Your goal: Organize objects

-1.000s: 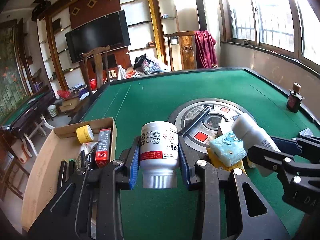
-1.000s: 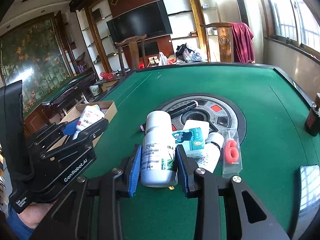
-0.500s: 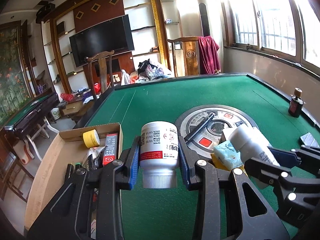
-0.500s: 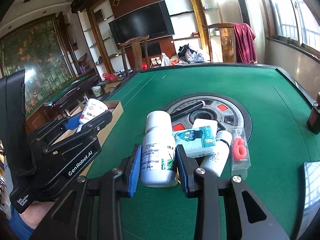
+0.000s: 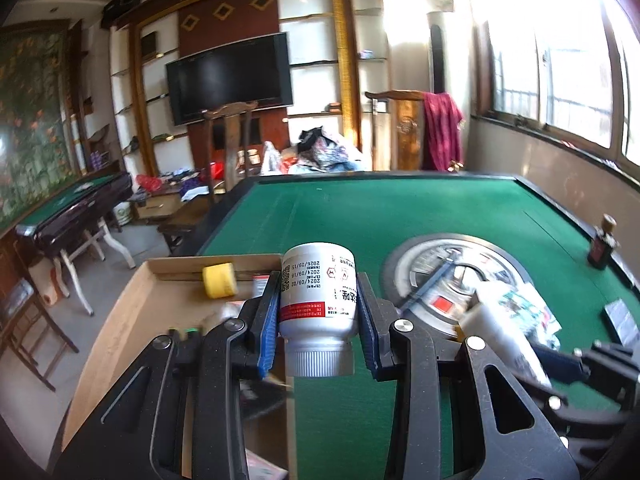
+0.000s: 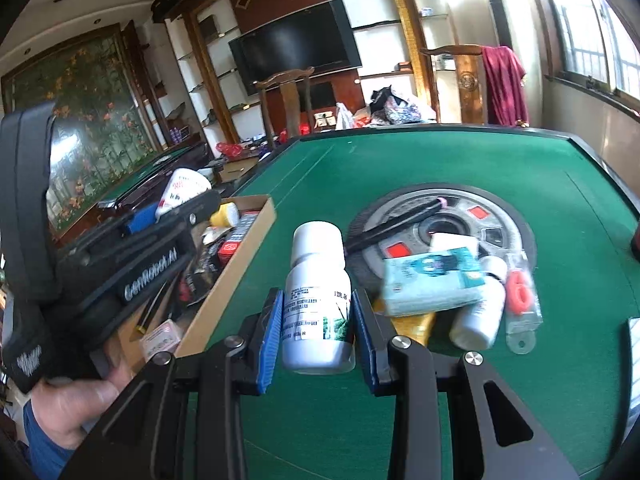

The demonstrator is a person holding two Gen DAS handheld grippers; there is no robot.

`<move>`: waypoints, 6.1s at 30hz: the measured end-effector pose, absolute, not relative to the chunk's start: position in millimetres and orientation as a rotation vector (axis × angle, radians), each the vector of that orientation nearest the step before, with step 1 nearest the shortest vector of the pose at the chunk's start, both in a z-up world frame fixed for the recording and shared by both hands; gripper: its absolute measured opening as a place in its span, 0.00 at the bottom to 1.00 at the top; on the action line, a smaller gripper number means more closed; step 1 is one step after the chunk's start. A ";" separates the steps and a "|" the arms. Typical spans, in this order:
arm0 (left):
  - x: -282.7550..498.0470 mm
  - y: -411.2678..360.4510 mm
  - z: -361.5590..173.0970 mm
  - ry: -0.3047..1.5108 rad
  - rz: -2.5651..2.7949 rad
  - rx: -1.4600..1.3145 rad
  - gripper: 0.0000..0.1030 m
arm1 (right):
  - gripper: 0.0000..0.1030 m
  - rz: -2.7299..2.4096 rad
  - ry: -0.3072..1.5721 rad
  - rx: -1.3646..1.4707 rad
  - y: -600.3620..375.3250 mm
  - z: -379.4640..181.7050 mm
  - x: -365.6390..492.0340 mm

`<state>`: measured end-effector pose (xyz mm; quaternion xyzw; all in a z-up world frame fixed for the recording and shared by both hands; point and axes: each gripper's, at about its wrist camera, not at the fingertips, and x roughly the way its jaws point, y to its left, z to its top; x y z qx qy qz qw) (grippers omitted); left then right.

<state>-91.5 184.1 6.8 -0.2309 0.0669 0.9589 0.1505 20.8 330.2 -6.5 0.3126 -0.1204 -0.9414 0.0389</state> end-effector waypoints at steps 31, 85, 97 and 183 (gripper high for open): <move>-164.4 12.5 -39.3 -0.080 2.736 -1.166 0.33 | 0.33 -2.614 -0.079 1.112 145.6 -36.7 -54.2; -184.3 -4.7 -56.1 -0.249 2.648 -1.301 0.34 | 0.33 -2.618 -0.138 1.070 147.7 -37.4 -49.7; -169.7 5.8 -31.0 -0.348 2.562 -1.046 0.34 | 0.34 -2.654 -0.270 1.021 188.9 -20.2 -39.9; -152.5 295.3 -33.8 0.173 1.918 -1.234 0.24 | 0.51 -2.958 -1.082 1.035 512.8 -18.6 34.2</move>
